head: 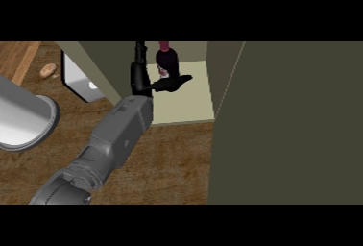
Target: Pick up the wine, place it into the cabinet and close the cabinet
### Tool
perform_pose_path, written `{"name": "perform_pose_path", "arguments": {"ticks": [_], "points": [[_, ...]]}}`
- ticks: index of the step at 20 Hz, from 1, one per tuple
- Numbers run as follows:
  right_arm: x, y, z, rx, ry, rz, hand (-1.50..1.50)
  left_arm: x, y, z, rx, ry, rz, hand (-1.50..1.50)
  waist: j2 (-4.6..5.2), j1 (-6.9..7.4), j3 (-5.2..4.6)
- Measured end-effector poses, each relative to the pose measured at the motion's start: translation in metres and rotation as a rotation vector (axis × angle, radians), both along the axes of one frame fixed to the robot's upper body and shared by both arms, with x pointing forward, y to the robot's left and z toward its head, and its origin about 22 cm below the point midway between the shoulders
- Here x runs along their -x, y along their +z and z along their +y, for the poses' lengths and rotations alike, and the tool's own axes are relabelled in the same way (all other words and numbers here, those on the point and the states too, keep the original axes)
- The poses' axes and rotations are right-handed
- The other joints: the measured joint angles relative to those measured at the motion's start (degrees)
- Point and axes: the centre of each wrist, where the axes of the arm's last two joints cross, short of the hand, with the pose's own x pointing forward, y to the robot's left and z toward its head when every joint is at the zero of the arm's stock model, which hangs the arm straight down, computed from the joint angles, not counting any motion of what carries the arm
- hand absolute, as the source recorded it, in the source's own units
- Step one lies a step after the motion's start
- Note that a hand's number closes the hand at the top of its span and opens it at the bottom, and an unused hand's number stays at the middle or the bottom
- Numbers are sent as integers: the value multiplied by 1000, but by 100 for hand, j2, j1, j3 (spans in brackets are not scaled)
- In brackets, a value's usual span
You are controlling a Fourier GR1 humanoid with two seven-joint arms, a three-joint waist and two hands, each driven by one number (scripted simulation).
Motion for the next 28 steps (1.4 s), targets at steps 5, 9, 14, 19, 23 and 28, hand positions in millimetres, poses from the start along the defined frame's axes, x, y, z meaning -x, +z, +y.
{"name": "perform_pose_path", "arguments": {"ticks": [5,9,14,19,23,28], "points": [[1,-2,2,-7,8,5,-150,1,-2,1,16,-47,-23,-150,-3,1,-2],[2,-5,2,-9,6,5,-150,2,-3,0,10,-95,-40,-150,-1,20,-10],[5,-3,4,-9,11,14,-150,2,-3,-1,21,-139,-30,-150,-5,35,-23],[5,-1,5,1,13,13,-150,2,-4,0,47,-152,-41,-150,-22,16,-22],[3,0,5,-1,11,26,-150,3,-4,0,81,-172,-55,-150,-39,23,-27],[5,-2,7,-14,16,30,-150,5,-6,0,121,-187,-67,-150,-75,8,-20]]}}
